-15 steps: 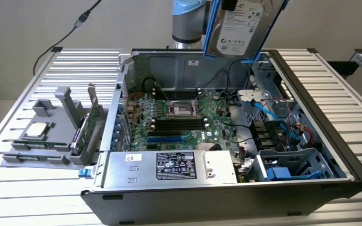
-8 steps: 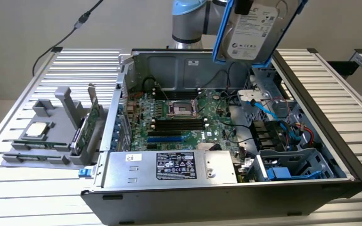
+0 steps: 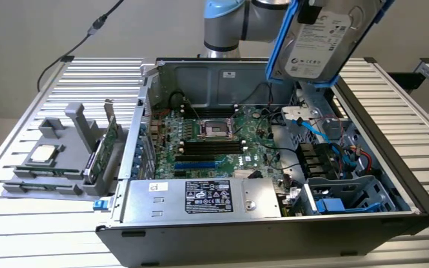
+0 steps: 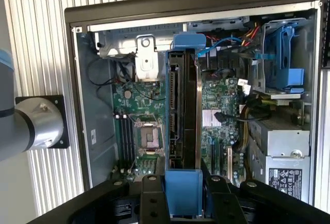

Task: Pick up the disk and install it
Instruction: 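Pick up the disk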

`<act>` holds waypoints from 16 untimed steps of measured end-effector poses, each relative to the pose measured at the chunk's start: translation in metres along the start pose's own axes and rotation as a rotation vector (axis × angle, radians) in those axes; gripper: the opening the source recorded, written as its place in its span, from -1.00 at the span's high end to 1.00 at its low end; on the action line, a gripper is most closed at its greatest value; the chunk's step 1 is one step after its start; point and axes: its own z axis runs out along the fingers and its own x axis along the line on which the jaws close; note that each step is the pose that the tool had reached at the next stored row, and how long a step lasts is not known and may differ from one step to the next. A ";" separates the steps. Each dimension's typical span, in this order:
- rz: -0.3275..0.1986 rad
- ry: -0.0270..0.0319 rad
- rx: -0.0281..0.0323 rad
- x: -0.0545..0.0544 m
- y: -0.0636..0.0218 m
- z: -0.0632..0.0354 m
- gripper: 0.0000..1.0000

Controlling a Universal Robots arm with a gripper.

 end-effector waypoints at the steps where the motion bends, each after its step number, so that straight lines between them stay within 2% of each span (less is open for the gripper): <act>1: 0.000 -0.0001 0.0000 -0.002 0.0024 -0.0007 0.35; 7: 0.000 0.0001 0.0001 -0.018 0.0155 -0.0047 0.35; 16: 0.000 0.0000 -0.0003 -0.046 0.0246 -0.0105 0.35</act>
